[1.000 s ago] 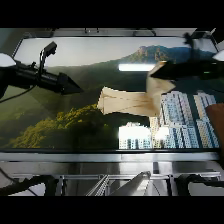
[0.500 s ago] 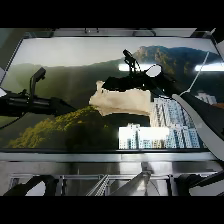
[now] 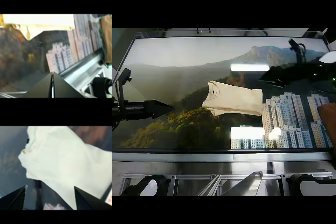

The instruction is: Fold the shirts.

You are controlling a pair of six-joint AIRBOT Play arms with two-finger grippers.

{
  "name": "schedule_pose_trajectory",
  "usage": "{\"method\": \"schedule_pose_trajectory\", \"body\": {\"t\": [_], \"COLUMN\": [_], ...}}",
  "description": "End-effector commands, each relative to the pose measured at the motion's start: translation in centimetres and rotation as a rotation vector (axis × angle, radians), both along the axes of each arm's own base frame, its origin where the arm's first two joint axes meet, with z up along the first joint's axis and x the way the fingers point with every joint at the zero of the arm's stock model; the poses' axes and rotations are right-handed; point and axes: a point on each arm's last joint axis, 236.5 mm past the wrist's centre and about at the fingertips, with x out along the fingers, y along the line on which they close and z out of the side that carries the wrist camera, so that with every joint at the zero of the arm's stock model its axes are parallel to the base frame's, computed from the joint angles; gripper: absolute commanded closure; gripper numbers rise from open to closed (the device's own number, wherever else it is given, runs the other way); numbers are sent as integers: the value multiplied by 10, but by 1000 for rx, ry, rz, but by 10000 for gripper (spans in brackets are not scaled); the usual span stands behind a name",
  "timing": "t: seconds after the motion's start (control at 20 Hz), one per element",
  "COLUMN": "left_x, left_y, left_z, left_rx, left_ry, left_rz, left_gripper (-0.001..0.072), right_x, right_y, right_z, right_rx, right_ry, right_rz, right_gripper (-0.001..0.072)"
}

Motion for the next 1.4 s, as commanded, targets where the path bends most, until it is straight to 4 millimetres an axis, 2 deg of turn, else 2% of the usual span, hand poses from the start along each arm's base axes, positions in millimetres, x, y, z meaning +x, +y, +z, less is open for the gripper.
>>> {"method": "schedule_pose_trajectory", "body": {"t": [0.0,0.1,0.15,0.25,0.35,0.55,0.6,0.75,0.8,0.85,0.9,0.95,1.0,1.1,1.2,1.25,1.35], "left_x": [-1,-2,-3,-3,-4,-4,-4,-4,-4,-4,-4,-4,-4,-5,-5,-5,-5], "left_y": [5,4,4,4,4,3,3,3,3,3,3,3,3,3,3,3,3], "left_z": [13,17,17,17,16,17,17,17,17,17,17,17,17,16,16,16,16], "left_rx": [23,28,25,23,22,21,21,22,22,22,22,21,21,21,20,21,20], "left_ry": [-63,-78,-73,-67,-65,-63,-64,-64,-64,-64,-64,-64,-64,-63,-62,-62,-62], "left_rz": [33,34,38,37,34,31,31,32,32,32,32,31,31,29,28,28,28], "left_gripper": [674,674,674,674,674,674,674,674,674,674,674,674,674,674,673,674,674], "right_x": [-11,-17,-19,-16,-12,-21,-21,-17,-16,-15,-13,-9,-5,4,19,29,48], "right_y": [-53,-49,-40,-20,-6,16,27,74,87,100,111,119,123,118,95,74,10], "right_z": [-54,-91,-109,-126,-139,-162,-163,-150,-148,-145,-136,-120,-104,-64,-13,14,62], "right_rx": [11,22,43,128,192,209,228,325,333,342,373,420,459,482,489,490,466], "right_ry": [171,261,309,367,403,485,495,488,477,465,433,399,376,298,183,122,0], "right_rz": [-151,-153,-144,-145,-158,-145,-139,-111,-105,-93,-69,-43,-23,-9,-55,-103,-256], "right_gripper": [49,48,47,28,32,48,78,79,137,351,531,646,693,694,695,695,695]}}
